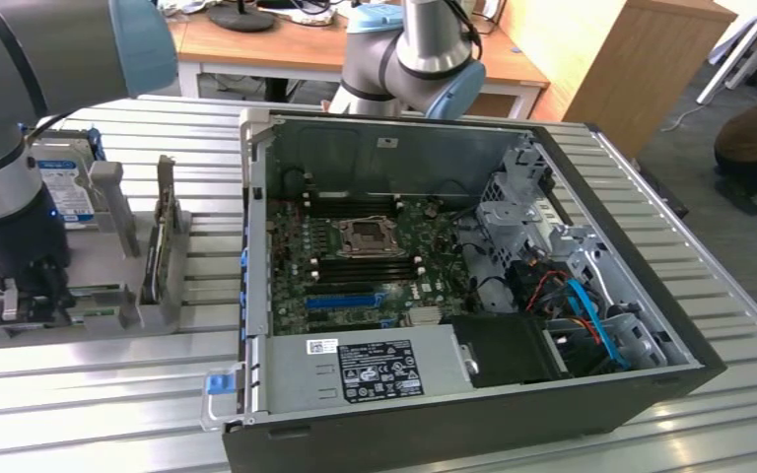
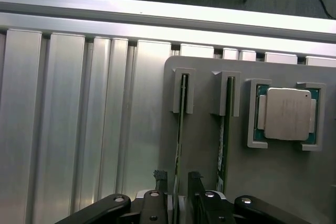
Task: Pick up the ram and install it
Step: 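Pick up the ram and move it above insertion slot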
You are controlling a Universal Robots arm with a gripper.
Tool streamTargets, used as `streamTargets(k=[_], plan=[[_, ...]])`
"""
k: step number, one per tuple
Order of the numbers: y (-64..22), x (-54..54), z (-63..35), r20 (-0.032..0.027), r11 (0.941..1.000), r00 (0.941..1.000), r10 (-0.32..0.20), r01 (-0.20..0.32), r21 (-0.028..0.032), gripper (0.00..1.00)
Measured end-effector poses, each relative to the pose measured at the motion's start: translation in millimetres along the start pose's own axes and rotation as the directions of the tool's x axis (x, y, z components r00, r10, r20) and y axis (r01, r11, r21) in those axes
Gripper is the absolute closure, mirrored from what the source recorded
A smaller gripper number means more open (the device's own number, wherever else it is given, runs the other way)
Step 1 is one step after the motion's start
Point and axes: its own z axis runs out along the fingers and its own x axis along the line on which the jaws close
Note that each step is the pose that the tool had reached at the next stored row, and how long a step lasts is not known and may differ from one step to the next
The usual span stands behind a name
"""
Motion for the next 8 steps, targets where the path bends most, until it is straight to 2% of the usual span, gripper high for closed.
streamTargets(k=[8], plan=[[-1.6,0.1,0.1,-0.0001,1.0000,1.0000,0.000,0.000,0.0000,0.70]])
